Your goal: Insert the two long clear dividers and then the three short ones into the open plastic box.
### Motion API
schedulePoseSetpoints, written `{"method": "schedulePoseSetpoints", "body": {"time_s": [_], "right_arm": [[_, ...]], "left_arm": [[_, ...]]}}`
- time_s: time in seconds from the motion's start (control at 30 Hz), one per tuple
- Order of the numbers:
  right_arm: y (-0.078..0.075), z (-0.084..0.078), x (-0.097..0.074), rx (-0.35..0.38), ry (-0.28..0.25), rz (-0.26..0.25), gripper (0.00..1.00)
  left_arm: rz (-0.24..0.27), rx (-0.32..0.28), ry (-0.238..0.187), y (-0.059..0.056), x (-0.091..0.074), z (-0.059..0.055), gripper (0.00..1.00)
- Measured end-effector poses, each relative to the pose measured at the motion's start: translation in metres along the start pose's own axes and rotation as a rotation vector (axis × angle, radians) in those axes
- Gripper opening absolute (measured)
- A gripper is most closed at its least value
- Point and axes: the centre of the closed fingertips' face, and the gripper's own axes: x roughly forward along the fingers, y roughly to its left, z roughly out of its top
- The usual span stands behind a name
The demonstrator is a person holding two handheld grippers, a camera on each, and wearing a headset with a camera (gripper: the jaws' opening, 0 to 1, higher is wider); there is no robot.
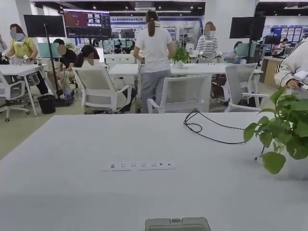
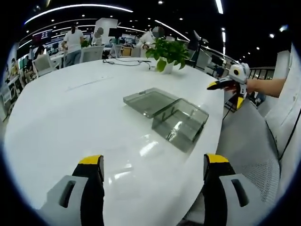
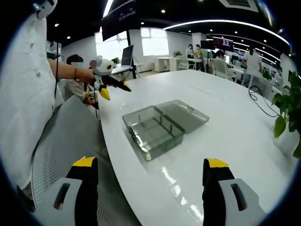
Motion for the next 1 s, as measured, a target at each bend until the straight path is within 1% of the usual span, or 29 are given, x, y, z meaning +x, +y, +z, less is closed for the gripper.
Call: {"method": "schedulePoseSetpoints", "body": {"time_s": [0.03,0.07,0.1,0.17,0.2,0.3,0.33,0.47,0.53,0.8,0.9,1.0], "right_arm": [[0.000,0.001,0.000,-0.001,-0.002,0.000,0.93],[0.000,0.001,0.000,-0.001,-0.003,0.001,0.93],[0.000,0.001,0.001,-0.001,-0.004,0.000,0.93],[0.001,0.002,0.001,-0.001,-0.006,0.001,0.93],[0.001,0.002,0.001,0.000,-0.007,0.000,0.93],[0.000,0.003,0.001,0.003,-0.011,-0.003,0.93],[0.000,0.003,0.001,0.004,-0.013,-0.003,0.93],[0.000,0.003,0.001,0.004,-0.014,-0.004,0.92],[0.000,0.003,0.001,0.005,-0.017,-0.004,0.92],[-0.001,0.004,0.001,0.010,-0.022,-0.007,0.92],[-0.001,0.004,0.002,0.012,-0.023,-0.005,0.92],[-0.001,0.004,0.003,0.015,-0.025,-0.005,0.91]], "left_arm": [[0.005,-0.019,0.008,0.002,0.001,-0.002,0.88],[0.001,-0.004,-0.004,0.003,0.002,0.000,0.88],[0.008,-0.007,0.000,0.004,0.002,0.000,0.88],[0.023,-0.020,0.033,0.008,0.002,-0.005,0.85],[0.031,-0.042,0.054,0.010,0.002,-0.009,0.84],[0.059,-0.103,0.101,0.018,0.003,-0.017,0.86],[0.059,-0.100,0.097,0.019,0.005,-0.017,0.85],[0.074,-0.107,0.129,0.023,0.006,-0.022,0.78],[0.078,-0.113,0.134,0.025,0.007,-0.023,0.77],[0.116,-0.147,0.203,0.033,0.012,-0.035,0.71],[0.123,-0.153,0.219,0.034,0.014,-0.037,0.70],[0.143,-0.150,0.248,0.039,0.015,-0.041,0.66]]}}
